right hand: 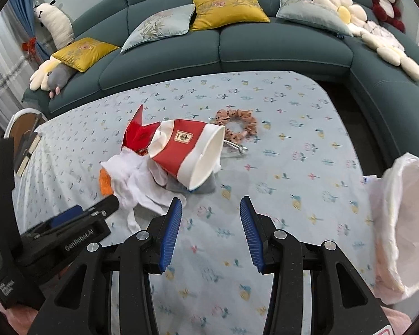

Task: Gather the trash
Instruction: 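Move both tools back toward the white cloth and remaining cup, then grasp the white cloth with the left tool while the right tool grasps the red-and-white paper cup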

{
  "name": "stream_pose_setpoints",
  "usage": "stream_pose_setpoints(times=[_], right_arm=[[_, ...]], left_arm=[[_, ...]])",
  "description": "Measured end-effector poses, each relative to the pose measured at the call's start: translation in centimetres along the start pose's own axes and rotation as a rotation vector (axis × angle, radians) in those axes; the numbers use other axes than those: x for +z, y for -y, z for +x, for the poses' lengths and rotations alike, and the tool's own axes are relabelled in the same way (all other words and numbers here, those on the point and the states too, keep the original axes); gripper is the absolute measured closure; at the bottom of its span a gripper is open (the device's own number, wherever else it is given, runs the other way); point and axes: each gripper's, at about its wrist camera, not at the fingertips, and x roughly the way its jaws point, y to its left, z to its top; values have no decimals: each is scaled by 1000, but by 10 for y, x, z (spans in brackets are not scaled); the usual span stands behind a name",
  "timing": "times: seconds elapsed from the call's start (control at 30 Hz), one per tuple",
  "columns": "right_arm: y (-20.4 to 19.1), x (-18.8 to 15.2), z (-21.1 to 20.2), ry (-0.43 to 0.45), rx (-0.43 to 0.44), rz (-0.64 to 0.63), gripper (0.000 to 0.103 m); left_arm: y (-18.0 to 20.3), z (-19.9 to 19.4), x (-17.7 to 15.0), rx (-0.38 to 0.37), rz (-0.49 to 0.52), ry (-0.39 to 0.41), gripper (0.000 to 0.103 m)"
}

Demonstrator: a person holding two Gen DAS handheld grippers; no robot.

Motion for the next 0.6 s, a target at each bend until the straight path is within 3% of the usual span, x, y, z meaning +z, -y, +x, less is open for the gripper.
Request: stream_pose_setpoints(times=[0.37,0.6], right_arm=[[2,26,48,-55,64,76,61],[-2,31,72,-88,113,88,74]], left_arm=[[11,37,22,-36,1,-44,33],[15,51,26,-62,16,-68,59]])
